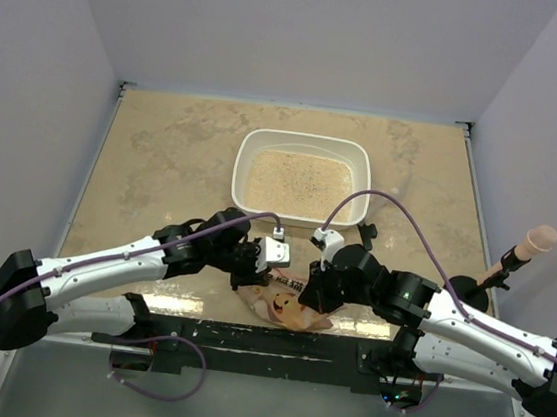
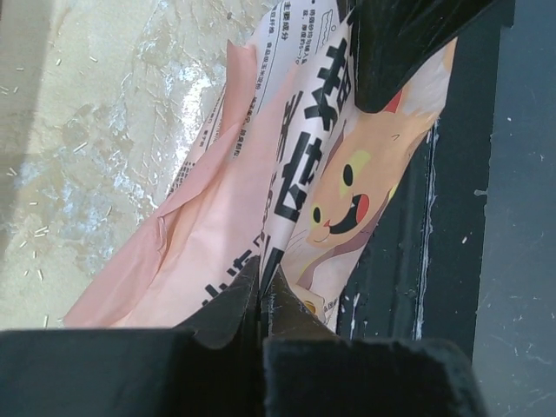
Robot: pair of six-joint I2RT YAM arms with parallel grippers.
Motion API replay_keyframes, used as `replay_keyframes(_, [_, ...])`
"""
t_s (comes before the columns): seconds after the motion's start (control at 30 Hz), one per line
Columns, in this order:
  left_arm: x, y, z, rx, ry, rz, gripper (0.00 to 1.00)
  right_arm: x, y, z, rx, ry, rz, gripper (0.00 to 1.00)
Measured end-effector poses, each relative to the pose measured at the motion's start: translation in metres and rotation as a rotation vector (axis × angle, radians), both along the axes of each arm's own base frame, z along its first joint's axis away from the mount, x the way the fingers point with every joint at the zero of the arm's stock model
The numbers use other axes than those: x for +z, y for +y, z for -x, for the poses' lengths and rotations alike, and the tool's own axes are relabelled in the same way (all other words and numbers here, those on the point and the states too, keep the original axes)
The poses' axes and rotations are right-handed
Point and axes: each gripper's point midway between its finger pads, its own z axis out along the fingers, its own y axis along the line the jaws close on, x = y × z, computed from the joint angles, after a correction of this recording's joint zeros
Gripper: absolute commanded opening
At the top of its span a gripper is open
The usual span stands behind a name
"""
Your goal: Fill the litter box with clean litter
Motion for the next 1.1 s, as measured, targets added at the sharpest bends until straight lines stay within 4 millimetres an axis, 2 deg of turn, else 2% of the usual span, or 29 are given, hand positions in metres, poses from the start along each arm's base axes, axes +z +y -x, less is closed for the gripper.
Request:
replay_keyframes(0.1, [0.001, 0.007, -0.001, 0.021, -0.008, -0.015, 0.00, 0.000, 0.001, -0.001, -0.003, 0.002, -0.002, 0.40])
replay_keyframes(0.13, [0.000, 0.010, -0.002, 0.032, -0.009, -0.023, 0.00, -0.001, 0.001, -0.001, -0.003, 0.002, 0.000, 0.54])
replay_keyframes(0.17, [0.001, 0.012, -0.003, 0.040, -0.011, -0.027, 0.00, 0.000, 0.001, -0.001, -0.003, 0.002, 0.000, 0.58])
replay_keyframes(0.33, [0.002, 0.026, -0.009, 0.088, -0.020, -0.046, 0.00, 0.002, -0.001, -0.003, -0.015, -0.001, 0.026, 0.61])
replay_keyframes(0.57, [0.004, 0.032, -0.013, 0.119, -0.044, -0.058, 0.00, 0.031, 0.000, -0.011, -0.039, -0.037, 0.011, 0.61])
replay_keyframes(0.73, [0.004, 0.033, -0.016, 0.129, -0.050, -0.061, 0.00, 0.037, -0.012, -0.017, -0.080, -0.065, 0.051, 0.63])
replay_keyframes(0.8, [0.004, 0.033, -0.016, 0.132, -0.053, -0.062, 0.00, 0.042, -0.019, -0.022, -0.120, -0.083, 0.077, 0.69])
replay_keyframes(0.87, [0.005, 0.034, -0.017, 0.136, -0.057, -0.061, 0.00, 0.055, -0.027, -0.037, -0.208, -0.130, 0.106, 0.75])
replay_keyframes(0.97, [0.006, 0.035, -0.018, 0.143, -0.065, -0.061, 0.00, 0.075, -0.034, -0.061, -0.334, -0.204, 0.119, 0.75])
replay_keyframes(1.07, [0.007, 0.037, -0.018, 0.148, -0.069, -0.060, 0.00, 0.089, -0.046, -0.088, -0.468, -0.262, 0.138, 0.86])
replay_keyframes(1.1, [0.008, 0.038, -0.018, 0.150, -0.071, -0.061, 0.00, 0.092, -0.056, -0.100, -0.531, -0.275, 0.144, 0.86])
